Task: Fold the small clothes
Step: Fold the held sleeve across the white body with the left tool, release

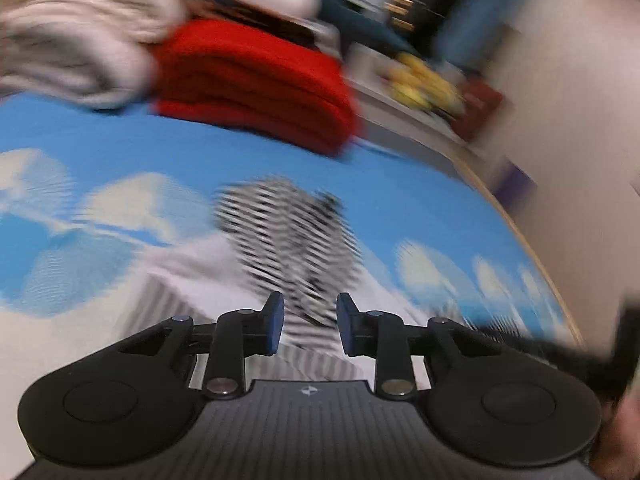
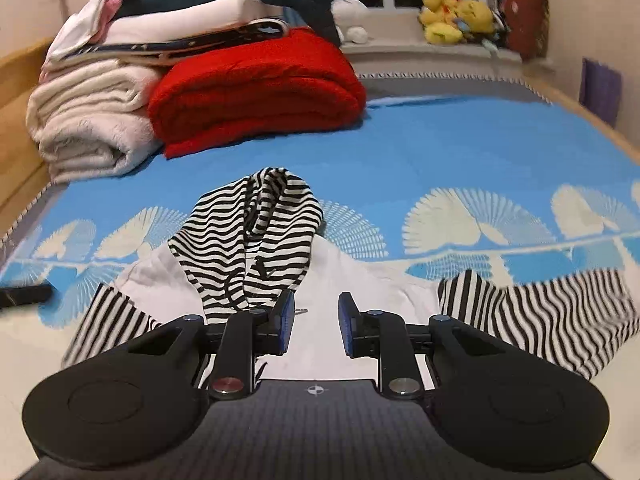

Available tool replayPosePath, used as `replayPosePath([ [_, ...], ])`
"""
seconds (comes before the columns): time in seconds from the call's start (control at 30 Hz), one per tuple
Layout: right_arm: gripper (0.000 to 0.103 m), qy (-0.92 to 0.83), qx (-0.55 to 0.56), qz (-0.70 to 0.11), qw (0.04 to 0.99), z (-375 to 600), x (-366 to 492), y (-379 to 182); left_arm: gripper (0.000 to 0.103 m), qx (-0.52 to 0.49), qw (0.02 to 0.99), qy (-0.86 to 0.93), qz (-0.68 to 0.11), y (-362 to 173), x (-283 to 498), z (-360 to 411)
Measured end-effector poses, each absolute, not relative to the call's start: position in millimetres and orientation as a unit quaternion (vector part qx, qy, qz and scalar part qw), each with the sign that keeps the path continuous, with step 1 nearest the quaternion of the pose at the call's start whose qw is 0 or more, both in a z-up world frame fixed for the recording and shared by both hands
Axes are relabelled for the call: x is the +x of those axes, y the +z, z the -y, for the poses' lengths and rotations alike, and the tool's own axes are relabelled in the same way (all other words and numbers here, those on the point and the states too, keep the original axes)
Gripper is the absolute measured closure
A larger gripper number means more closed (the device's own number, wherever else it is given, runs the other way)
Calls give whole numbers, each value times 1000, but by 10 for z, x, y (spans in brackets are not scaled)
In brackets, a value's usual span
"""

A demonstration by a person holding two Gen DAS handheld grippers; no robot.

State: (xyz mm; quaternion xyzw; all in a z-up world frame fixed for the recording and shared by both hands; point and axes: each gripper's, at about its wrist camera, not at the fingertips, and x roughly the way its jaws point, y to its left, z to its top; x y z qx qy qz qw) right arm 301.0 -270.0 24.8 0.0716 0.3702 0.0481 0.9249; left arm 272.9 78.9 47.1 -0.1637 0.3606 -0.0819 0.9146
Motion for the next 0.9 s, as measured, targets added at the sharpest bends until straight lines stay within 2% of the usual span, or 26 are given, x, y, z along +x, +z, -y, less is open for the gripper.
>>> replayPosePath([
  [0.1, 77, 60, 105, -399, 909, 2780, 3073, 150, 71, -151, 919, -23, -364, 572, 2663, -1016],
  [0.2, 77, 88, 129, -451, 879, 2709, 3168, -95, 71, -147, 923, 20, -355, 339, 2520, -1227],
  [0.27, 76, 96, 127, -492, 856, 2577, 3200, -332, 72, -135, 894, 81, -420, 87, 2603, -1390],
  [0.33, 74, 95, 128, -524, 837, 2467, 3229, -539, 72, -160, 882, 109, -430, -6, 2655, -1600],
  [0.43, 66, 84, 99, -558, 820, 2275, 3306, -841, 72, -135, 882, 126, -434, -96, 2720, -1695],
  [0.57, 64, 67, 49, -579, 811, 2066, 3347, -1120, 71, -127, 882, 137, -433, -115, 2689, -1818],
  [0.6, 68, 64, 40, -573, 816, 2023, 3342, -1119, 71, -132, 882, 134, -431, -104, 2649, -1856],
  [0.63, 90, 65, 29, -565, 822, 1972, 3333, -1090, 71, -135, 883, 132, -430, -92, 2655, -1872],
  [0.67, 95, 72, 24, -555, 828, 1934, 3322, -1048, 71, -134, 884, 130, -428, -85, 2661, -1878],
  [0.8, 95, 75, 13, -493, 866, 1884, 3283, -769, 71, -124, 886, 128, -428, -83, 2654, -1847],
  [0.9, 96, 75, 45, -443, 892, 2035, 3277, -404, 71, -119, 887, 125, -429, -79, 2651, -1815],
])
